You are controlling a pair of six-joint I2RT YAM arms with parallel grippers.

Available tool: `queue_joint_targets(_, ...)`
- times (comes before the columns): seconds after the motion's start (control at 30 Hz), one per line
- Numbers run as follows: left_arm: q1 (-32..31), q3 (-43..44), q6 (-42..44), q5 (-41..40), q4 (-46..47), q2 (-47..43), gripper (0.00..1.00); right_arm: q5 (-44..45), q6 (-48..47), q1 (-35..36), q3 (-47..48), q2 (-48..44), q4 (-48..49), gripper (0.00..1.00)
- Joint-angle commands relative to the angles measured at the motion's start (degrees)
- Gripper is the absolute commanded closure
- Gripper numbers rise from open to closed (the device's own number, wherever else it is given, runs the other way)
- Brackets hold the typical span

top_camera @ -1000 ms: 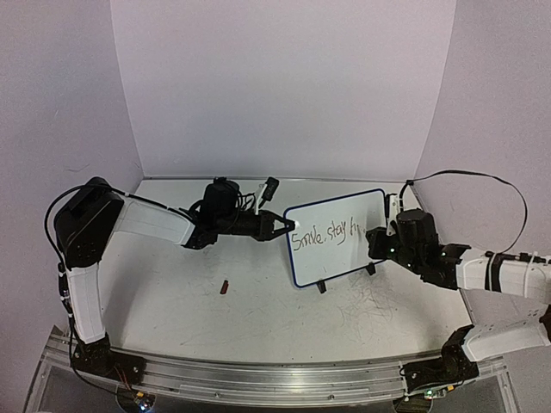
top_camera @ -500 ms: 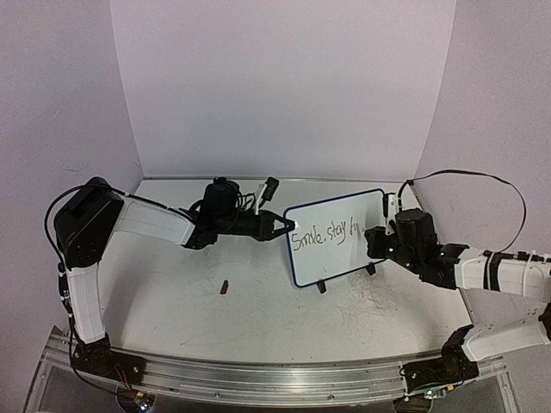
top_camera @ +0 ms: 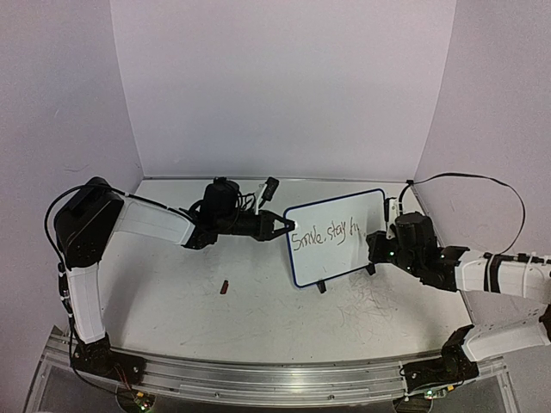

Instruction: Write a sentence on the whiteboard

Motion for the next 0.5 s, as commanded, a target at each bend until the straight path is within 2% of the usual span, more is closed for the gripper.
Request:
queue_joint_targets(0.0,0.3,-0.1,0.1,0.4,-2.1,-1.9,1.0,3.0,0.4,-0.3,0.0,-1.2,-0.8,1.0)
queue_joint_targets(0.47,0.3,0.0,-0.1,0.5,-2.1,-1.9,1.0,3.5,-1.6,-0.3,1.9,0.2,4.3,1.0)
